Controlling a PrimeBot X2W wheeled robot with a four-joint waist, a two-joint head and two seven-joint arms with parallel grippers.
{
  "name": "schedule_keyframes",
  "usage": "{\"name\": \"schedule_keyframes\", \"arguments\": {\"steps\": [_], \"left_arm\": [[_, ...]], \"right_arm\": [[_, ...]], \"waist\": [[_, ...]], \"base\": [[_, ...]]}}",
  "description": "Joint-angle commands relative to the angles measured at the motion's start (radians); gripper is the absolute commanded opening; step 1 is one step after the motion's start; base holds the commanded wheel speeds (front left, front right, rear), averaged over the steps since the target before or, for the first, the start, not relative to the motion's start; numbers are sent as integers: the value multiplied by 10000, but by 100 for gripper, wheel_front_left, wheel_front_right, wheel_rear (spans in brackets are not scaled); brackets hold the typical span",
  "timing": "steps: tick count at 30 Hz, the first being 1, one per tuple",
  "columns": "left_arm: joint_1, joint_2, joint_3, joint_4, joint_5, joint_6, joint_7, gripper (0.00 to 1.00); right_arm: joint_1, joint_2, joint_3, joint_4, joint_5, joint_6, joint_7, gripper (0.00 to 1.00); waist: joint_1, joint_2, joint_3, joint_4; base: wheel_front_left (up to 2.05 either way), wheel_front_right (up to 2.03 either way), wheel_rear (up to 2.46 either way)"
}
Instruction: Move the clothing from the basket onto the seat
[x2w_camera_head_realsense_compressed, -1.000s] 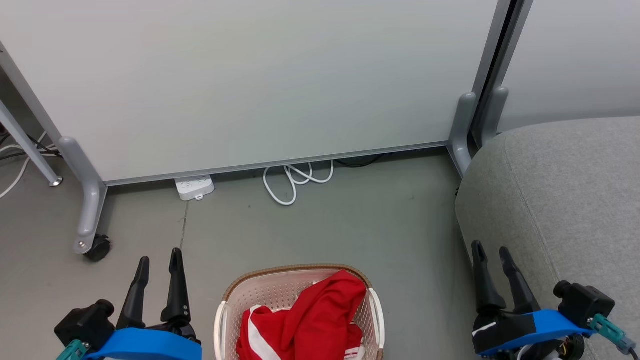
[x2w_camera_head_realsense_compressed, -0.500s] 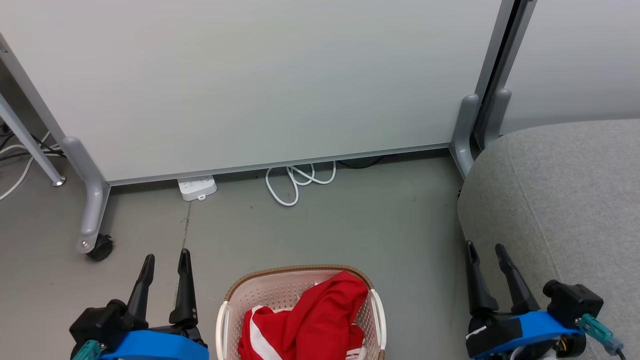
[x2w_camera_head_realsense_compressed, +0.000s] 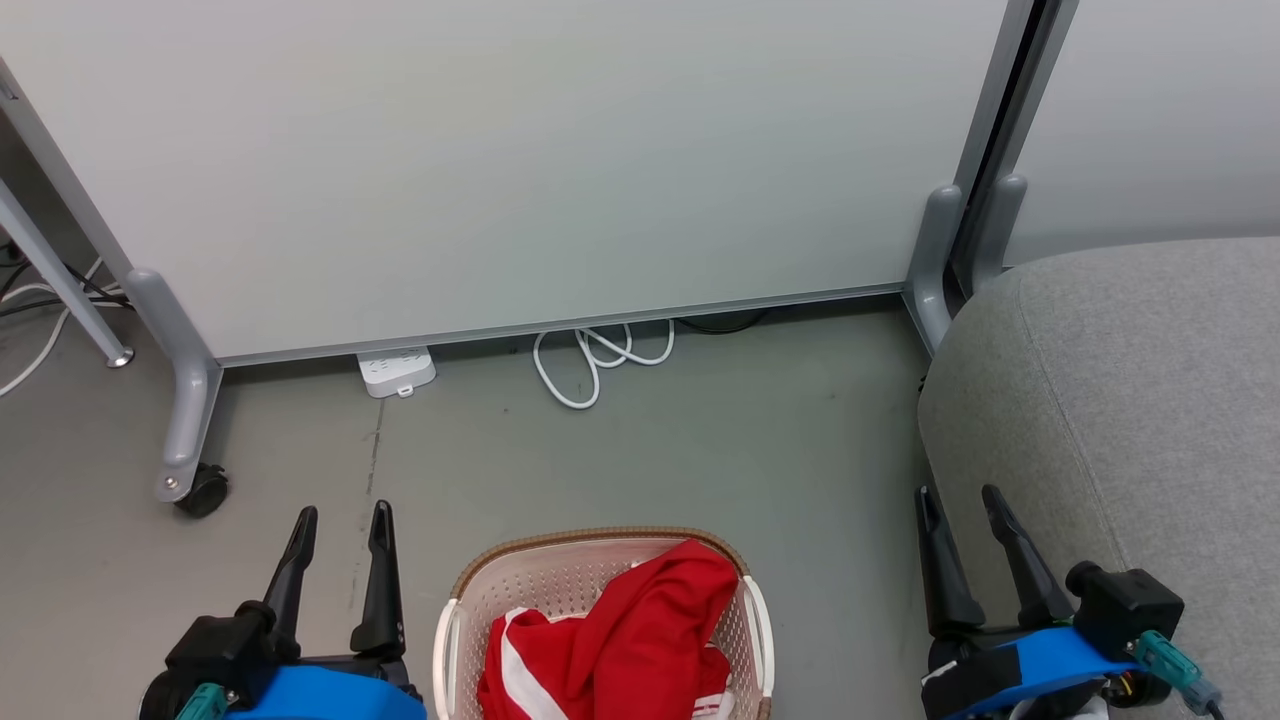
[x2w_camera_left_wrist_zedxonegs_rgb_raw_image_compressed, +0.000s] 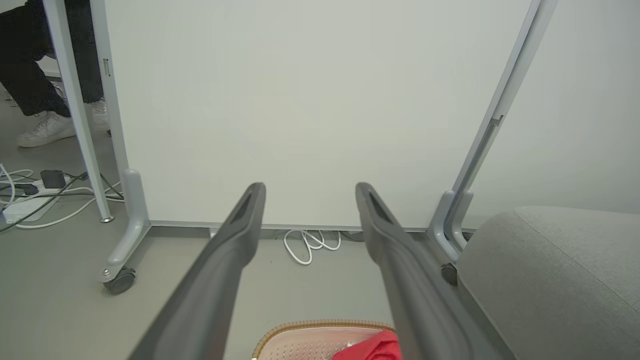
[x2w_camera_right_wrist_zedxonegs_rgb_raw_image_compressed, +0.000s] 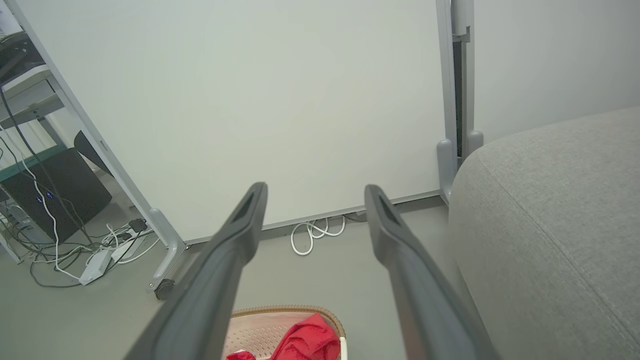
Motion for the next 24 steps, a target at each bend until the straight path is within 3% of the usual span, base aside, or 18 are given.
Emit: {"name": "schedule_keyframes", "arguments": {"steps": [1, 16, 24], "left_arm": [[-70, 67, -23, -8, 228, 13, -107, 100], [-93, 77, -144, 29, 1081, 84, -367, 100], [-63, 76, -135, 66, 954, 66, -342, 100]], "right_arm": [[-190, -36, 44, -10, -246, 0, -123, 100], [-202, -37, 117, 78, -1160, -1, -365, 100], [-174, -35, 109, 107, -1090, -1, -351, 100]], "waist": [[-1, 0, 10, 2], [-1, 0, 81, 38], [-1, 0, 80, 39]], "base": [[0, 0, 0], [0, 0, 0], [0, 0, 0]]}}
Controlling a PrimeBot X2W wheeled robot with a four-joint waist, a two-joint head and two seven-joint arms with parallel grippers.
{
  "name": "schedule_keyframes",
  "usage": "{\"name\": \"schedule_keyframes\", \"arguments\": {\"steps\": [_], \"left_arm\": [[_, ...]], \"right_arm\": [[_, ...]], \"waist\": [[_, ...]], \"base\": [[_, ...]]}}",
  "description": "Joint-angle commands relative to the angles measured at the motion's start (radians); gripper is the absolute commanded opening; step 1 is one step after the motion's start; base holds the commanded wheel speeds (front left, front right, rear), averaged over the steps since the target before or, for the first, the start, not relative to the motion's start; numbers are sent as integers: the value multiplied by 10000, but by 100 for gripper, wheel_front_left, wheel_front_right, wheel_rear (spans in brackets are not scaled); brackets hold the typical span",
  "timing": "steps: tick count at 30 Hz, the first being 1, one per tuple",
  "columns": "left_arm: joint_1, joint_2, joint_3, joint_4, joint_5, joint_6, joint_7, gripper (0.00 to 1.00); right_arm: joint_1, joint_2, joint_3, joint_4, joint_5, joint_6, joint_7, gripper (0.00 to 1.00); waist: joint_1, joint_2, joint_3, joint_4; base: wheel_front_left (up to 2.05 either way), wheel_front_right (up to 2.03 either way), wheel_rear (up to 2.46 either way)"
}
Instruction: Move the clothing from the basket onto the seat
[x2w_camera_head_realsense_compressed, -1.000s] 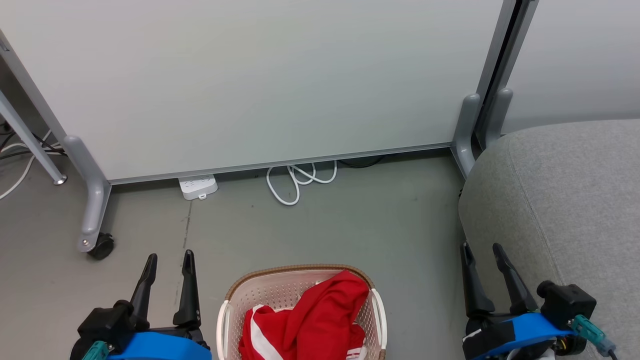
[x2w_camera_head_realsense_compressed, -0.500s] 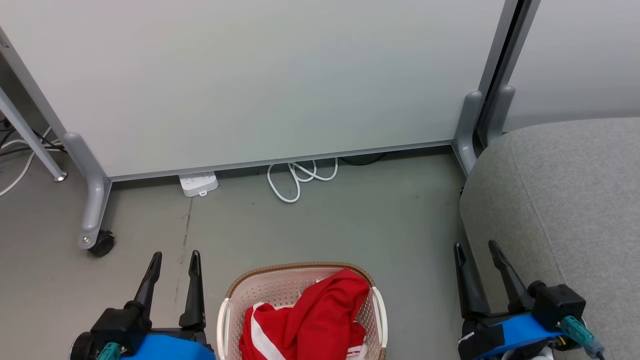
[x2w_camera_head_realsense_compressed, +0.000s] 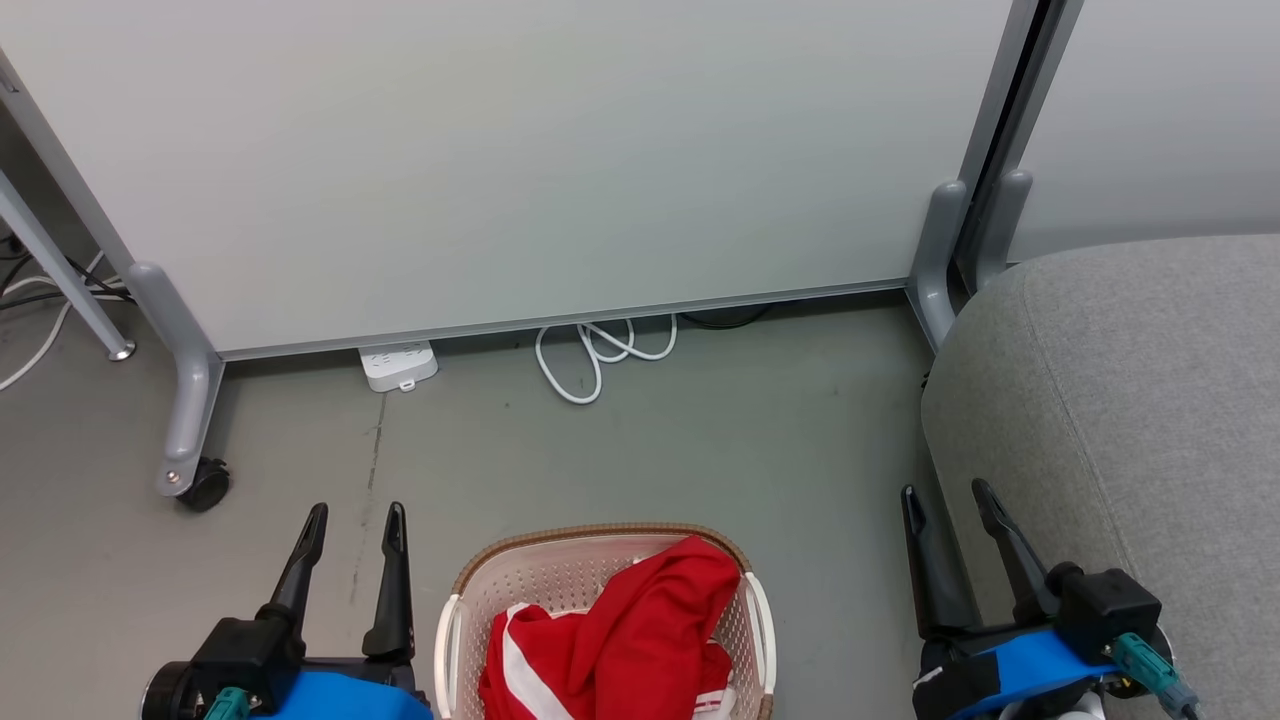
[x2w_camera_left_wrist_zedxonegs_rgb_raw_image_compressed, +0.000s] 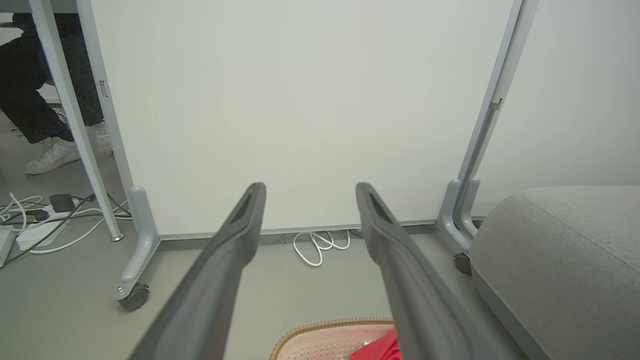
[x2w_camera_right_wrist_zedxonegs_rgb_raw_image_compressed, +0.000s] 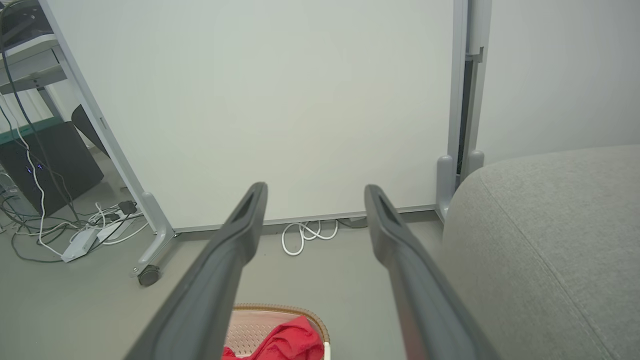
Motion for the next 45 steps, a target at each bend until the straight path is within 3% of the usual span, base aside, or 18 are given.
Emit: {"name": "schedule_keyframes", "arguments": {"steps": [1, 10, 21, 32, 45], "left_arm": [[-66, 55, -14, 27, -24, 42, -35, 100], [-148, 54, -67, 104, -48, -1, -33, 100], [-1034, 49, -462, 814, 332, -506, -33, 100], [-2875, 61, -1205, 2405, 573, -810, -33, 100], [-5452, 593, -3245, 5181, 171, -866, -33, 100]], "right_arm": [[-93, -30, 6, 24, 27, -3, -25, 100], [-138, -30, 2, 56, 61, -3, -25, 100], [-371, -30, 80, -33, 31, -3, -23, 100], [-1140, -27, 51, -277, -62, -3, -20, 100], [-2548, -24, 146, -818, -34, -3, -18, 100]], "waist": [[0, 0, 3, 5], [0, 0, 44, 36], [0, 0, 621, -250], [0, 0, 2261, -912], [0, 0, 4876, -1504]], "base": [[0, 0, 0], [0, 0, 0], [0, 0, 0], [0, 0, 0], [0, 0, 0]]}}
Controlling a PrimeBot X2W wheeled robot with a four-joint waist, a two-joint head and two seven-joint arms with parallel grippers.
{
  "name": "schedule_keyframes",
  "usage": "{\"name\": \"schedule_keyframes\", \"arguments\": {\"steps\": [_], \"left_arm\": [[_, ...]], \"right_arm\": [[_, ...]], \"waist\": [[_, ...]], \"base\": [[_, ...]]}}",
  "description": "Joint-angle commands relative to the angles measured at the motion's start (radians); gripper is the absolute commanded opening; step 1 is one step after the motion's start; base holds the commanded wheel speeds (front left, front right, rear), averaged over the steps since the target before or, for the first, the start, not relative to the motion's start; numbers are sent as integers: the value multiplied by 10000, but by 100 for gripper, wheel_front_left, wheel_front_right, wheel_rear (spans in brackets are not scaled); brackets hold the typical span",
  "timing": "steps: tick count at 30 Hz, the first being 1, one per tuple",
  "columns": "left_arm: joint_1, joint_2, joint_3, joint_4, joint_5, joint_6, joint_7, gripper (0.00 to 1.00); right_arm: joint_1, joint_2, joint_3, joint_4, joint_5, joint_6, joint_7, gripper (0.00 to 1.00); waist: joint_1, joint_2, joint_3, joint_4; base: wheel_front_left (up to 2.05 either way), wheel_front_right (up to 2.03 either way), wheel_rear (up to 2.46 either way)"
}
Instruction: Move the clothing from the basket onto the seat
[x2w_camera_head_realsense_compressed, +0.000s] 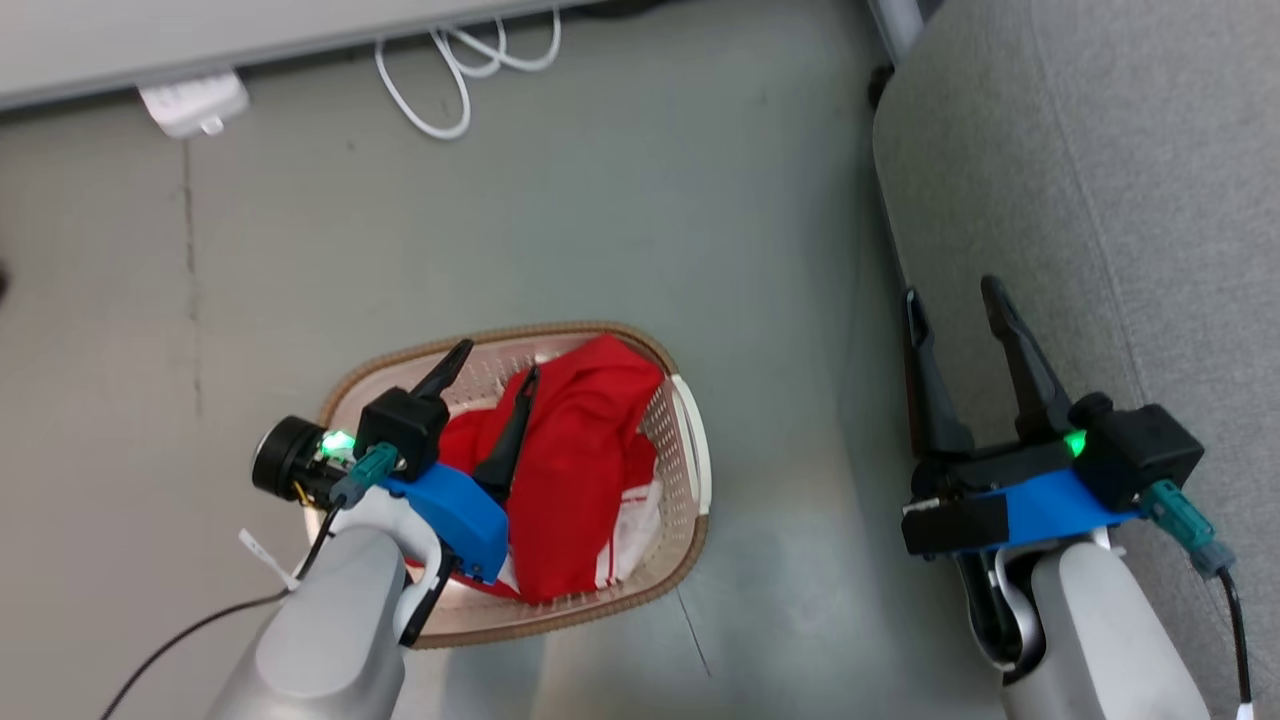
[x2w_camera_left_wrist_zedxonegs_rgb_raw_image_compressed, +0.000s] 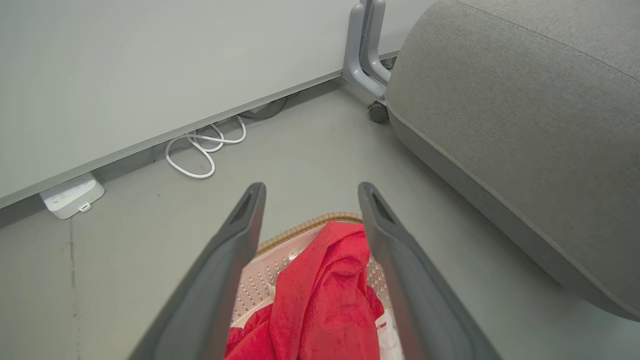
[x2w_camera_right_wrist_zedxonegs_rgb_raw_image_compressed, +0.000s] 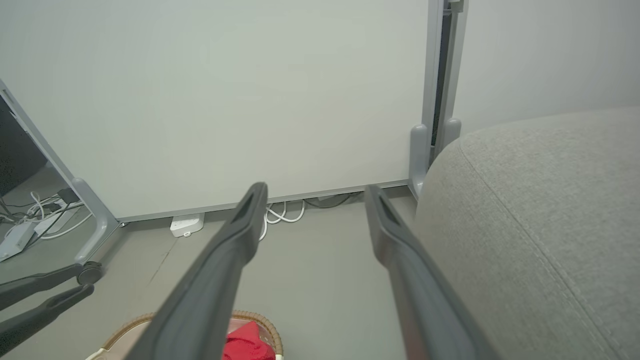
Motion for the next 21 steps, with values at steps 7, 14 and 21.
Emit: {"name": "schedule_keyframes", "arguments": {"steps": [7, 14, 21], "left_arm": [[-1373, 337, -1055, 1352, -291, -42, -31, 100], [-2353, 586, -1791, 2646, -517, -31, -31, 100], [-3545, 651, -2552, 4190, -771, -24, -31, 100]], "right_arm": [[-937, -11, 82, -444, -69, -3, -11, 100], [-1511, -10, 219, -909, -209, -3, -11, 100], [-1847, -11, 191, -1498, -452, -5, -11, 100]], "waist": [[-3, 0, 2125, -541], [-3, 0, 3293, -789], [-3, 0, 4512, -903]], "base": [[0, 0, 0], [0, 0, 0], [0, 0, 0]]}}
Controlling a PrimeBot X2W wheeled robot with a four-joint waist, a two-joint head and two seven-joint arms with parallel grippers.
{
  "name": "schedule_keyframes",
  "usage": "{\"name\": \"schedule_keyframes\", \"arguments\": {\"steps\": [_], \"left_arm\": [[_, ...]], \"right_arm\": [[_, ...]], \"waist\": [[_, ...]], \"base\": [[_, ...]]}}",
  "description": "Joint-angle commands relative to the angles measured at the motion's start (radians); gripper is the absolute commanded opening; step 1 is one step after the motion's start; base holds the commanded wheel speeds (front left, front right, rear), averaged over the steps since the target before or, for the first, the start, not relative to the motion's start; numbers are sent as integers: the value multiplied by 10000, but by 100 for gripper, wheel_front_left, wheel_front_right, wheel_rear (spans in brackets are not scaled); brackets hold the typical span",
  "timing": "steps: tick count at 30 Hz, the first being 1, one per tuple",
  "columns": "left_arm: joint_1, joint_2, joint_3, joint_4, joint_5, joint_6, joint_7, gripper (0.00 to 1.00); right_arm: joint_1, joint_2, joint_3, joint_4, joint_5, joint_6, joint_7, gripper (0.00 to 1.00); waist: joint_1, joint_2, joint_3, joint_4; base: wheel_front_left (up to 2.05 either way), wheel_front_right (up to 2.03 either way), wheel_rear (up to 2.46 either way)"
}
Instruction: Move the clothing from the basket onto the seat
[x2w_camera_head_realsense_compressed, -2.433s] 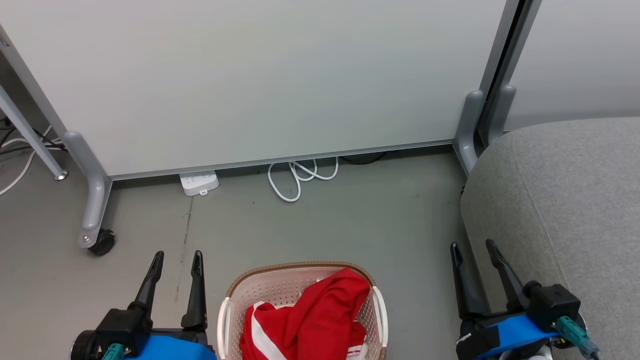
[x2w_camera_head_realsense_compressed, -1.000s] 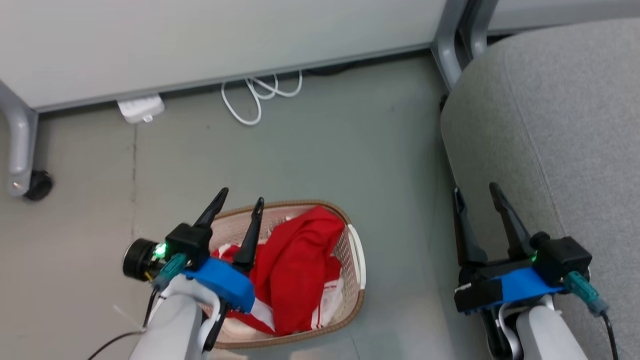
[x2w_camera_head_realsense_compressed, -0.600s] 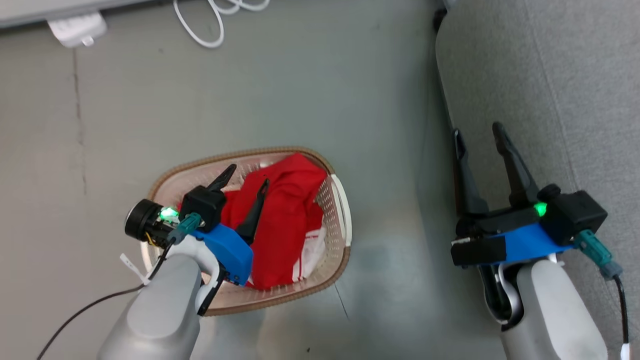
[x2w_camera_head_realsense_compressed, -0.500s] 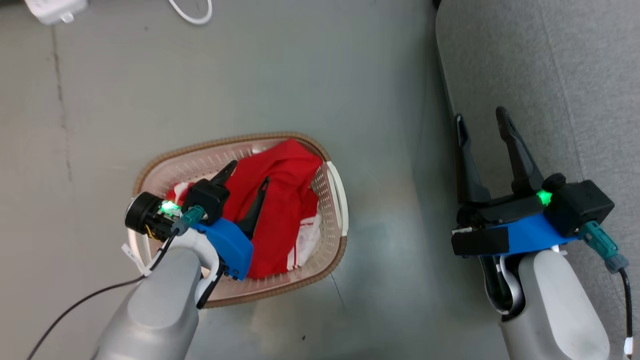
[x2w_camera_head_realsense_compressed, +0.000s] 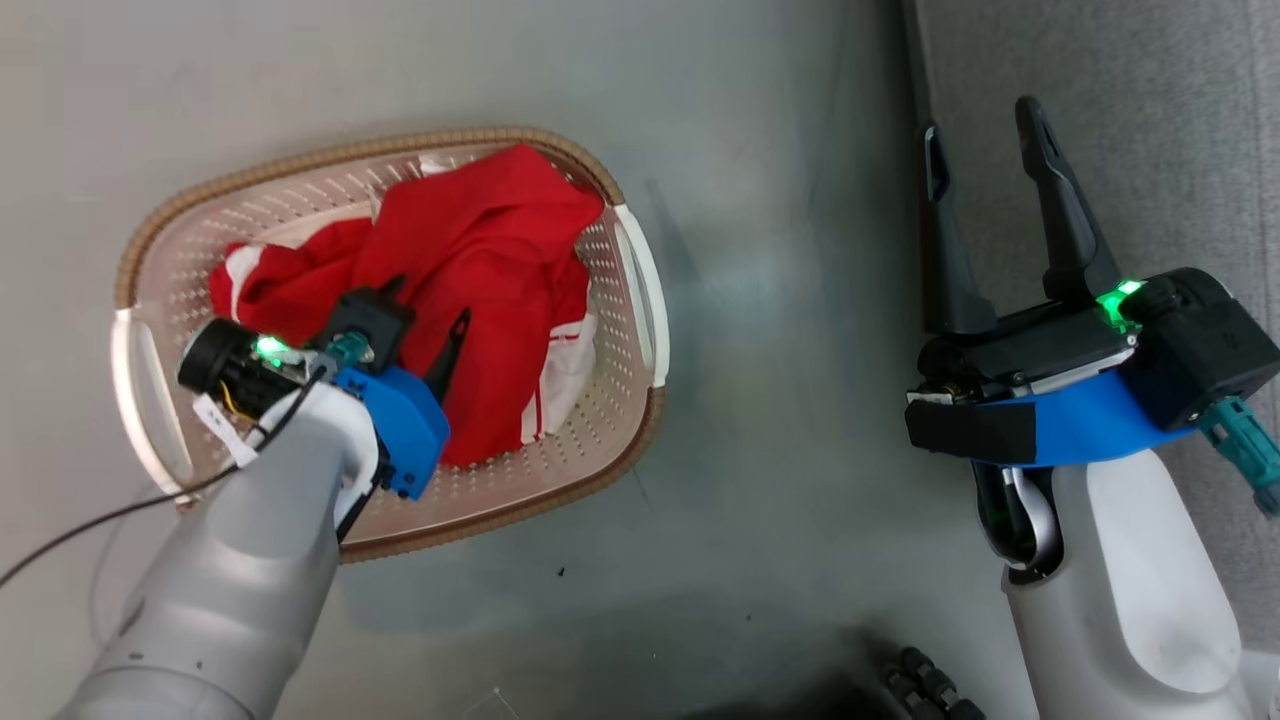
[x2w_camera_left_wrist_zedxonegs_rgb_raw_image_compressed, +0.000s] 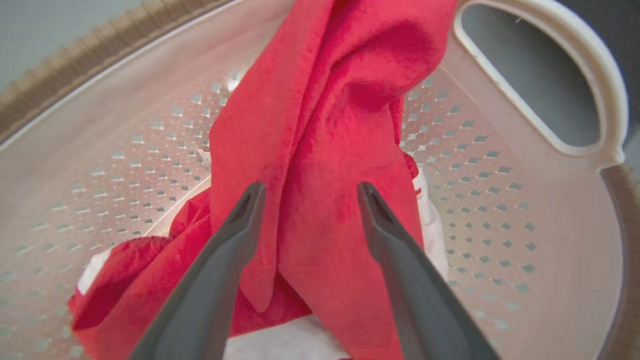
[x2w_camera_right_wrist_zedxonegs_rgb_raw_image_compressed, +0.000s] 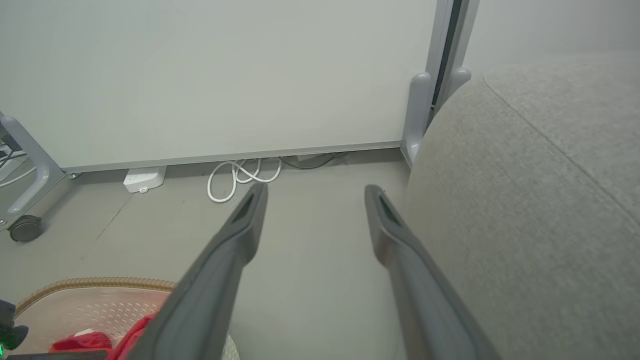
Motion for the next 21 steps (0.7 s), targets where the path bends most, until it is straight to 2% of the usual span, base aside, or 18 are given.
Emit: {"name": "schedule_keyframes", "arguments": {"steps": [1, 18, 21], "left_arm": [[-411, 62, -114, 243, -64, 5, -31, 100], [-1892, -132, -520, 995, 176, 150, -31, 100], [-2018, -94, -638, 1110, 320, 353, -31, 100]], "right_arm": [[-204, -9, -46, -128, -113, -7, -11, 100], [-162, -11, -81, -647, -364, -7, -11, 100], [-99, -11, -77, -732, -379, -7, -11, 100]], "waist": [[-2, 0, 584, -61], [-2, 0, 1853, 119], [-2, 0, 1953, 115]], "base": [[0, 0, 0], [0, 0, 0], [0, 0, 0]]}}
